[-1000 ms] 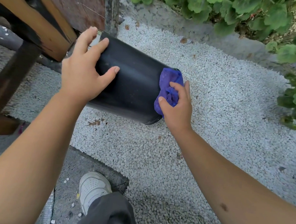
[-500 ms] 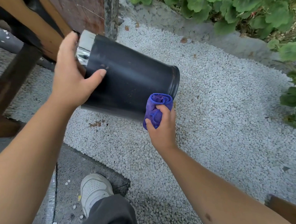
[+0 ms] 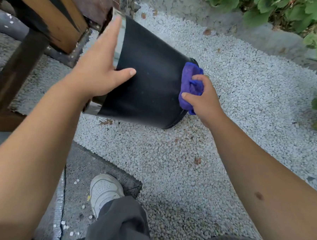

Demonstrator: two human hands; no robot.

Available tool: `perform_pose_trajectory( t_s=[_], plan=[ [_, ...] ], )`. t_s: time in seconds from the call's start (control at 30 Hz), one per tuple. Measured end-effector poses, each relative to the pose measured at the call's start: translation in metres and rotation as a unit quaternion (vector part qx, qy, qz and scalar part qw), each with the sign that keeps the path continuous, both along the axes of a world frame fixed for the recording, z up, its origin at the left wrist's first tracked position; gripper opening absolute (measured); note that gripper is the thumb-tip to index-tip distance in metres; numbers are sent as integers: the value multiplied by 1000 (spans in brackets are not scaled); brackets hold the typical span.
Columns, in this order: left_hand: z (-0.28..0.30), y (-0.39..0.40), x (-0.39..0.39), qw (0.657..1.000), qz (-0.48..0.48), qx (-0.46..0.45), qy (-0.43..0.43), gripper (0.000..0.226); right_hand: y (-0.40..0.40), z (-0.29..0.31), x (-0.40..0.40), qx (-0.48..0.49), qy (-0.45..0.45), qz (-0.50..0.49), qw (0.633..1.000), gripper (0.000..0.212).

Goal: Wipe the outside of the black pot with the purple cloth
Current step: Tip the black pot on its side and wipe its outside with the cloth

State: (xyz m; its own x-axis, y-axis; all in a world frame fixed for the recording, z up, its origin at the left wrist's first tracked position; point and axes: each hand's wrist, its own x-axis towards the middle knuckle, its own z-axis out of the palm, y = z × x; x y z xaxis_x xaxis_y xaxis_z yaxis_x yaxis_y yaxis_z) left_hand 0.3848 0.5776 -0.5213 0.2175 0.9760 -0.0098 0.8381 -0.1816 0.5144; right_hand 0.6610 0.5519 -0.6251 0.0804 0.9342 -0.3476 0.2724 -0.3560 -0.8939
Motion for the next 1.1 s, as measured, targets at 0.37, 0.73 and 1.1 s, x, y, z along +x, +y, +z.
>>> perform_pose_trajectory(
  t_s=[0.37,0.73,1.1],
  plan=[
    [-6,3,23,999,11,26,-21,72,-47,-24,-20,-13,55,-83,995,49],
    [-8,0,11,999,16,17,-44,73,-103,-53,-76,-67,35,-108,991,55],
    [-13,-5,18,994,27,39,-95,74,-117,-64,-84,-171,77,-59,980,57]
  ],
)
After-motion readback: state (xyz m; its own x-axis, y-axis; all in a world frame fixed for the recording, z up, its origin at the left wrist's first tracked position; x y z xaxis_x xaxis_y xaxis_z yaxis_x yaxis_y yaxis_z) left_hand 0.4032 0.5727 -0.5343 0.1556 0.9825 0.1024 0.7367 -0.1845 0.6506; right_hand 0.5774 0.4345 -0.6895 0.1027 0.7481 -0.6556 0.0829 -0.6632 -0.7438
